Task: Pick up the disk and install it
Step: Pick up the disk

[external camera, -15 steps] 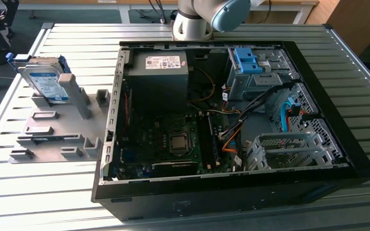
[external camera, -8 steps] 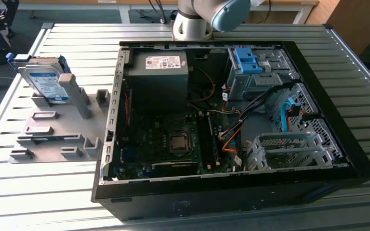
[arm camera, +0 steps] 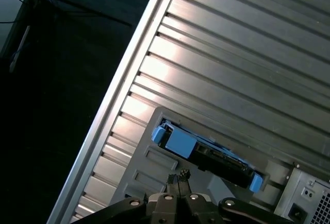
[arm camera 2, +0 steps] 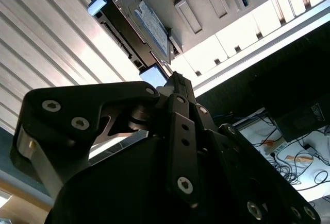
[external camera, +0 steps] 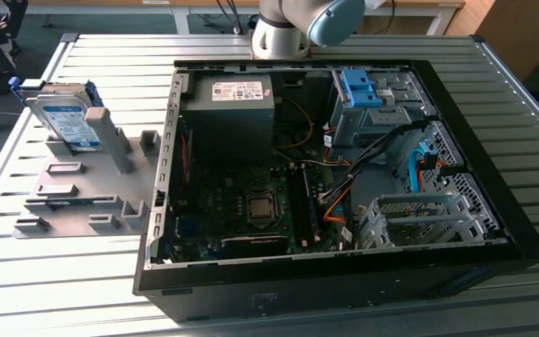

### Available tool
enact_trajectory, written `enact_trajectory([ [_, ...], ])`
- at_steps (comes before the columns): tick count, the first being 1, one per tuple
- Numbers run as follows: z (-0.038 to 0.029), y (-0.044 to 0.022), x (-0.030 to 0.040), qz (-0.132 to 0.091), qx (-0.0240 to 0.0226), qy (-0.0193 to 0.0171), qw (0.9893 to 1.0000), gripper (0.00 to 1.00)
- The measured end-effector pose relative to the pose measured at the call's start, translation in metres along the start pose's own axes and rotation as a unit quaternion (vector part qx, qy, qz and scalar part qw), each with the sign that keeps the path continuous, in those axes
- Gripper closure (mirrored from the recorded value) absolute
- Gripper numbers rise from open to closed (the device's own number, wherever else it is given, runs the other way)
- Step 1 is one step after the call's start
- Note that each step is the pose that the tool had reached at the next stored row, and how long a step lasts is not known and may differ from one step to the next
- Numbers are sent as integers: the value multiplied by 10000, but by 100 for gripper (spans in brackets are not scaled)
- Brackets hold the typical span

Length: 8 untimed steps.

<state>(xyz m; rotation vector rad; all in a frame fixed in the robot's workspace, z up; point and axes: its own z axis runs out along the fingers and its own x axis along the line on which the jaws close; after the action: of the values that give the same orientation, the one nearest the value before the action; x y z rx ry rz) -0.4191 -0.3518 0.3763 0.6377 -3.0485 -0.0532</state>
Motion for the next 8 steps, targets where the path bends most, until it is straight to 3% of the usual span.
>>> enact_trajectory([
  [8, 1, 0, 0, -114, 2, 4, 9999, 89],
])
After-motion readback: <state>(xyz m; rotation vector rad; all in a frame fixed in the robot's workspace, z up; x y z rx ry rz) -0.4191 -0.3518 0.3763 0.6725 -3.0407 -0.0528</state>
